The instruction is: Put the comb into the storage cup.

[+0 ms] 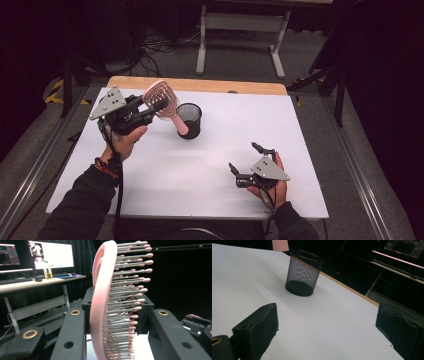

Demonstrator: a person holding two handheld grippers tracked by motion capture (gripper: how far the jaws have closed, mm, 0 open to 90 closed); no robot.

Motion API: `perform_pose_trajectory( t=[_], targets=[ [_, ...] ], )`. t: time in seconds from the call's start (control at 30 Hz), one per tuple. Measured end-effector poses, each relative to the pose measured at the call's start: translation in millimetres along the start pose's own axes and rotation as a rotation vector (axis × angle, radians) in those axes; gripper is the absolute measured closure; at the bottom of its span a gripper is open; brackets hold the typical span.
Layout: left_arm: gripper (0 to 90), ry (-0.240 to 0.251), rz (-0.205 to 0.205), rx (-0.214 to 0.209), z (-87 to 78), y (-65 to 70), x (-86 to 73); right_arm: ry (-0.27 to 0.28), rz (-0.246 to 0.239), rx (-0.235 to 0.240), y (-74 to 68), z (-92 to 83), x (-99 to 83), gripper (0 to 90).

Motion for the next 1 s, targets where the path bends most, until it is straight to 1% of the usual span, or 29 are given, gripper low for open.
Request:
perform_pose_trajectory(
  t=[0.27, 0.47, 0.57, 0.67, 0.83, 0.9, 1.0],
  targets=[
    [62.9, 0.004, 0.019, -0.002, 10.0, 2.4, 14.0, 0.000, -0.004, -0.005, 0.4, 0.2, -0.6, 6.1],
    [62.9, 0.006, 0.025, 0.002, 15.1, 1.3, 22.8, 0.000, -0.007, 0.005, -1.5, 0.7, -0.4, 6.1],
    [62.9, 0.007, 0.049, 0.006, 17.7, 1.9, 26.3, 0.004, -0.006, 0.006, -1.7, 0.4, 0.0, 6.1],
    [62.9, 0.010, 0.052, 0.006, 20.6, 1.7, 30.0, 0.005, -0.006, 0.008, -1.8, 0.3, 0.1, 6.1],
    [62.9, 0.004, 0.066, 0.011, 26.2, 0.2, 33.3, 0.001, -0.010, 0.008, -2.0, 0.7, -0.3, 6.1],
    [62.9, -0.001, 0.065, 0.013, 29.3, -1.5, 35.5, -0.001, -0.007, 0.013, -2.5, 1.3, -0.9, 6.0],
    [62.9, -0.005, 0.072, 0.023, 33.5, -4.0, 39.1, -0.003, -0.012, 0.014, -3.5, 1.4, -0.9, 6.1]
  ],
)
Point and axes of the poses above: each handheld gripper's, and its own axes: z roughly forward along the jaws, x roughly out of its top, y roughly to its right, the point moved 9 cm from there along z, roughly forward along the jaws, and after that the axes turned 12 degrees about -z, right-handed, at the moved point
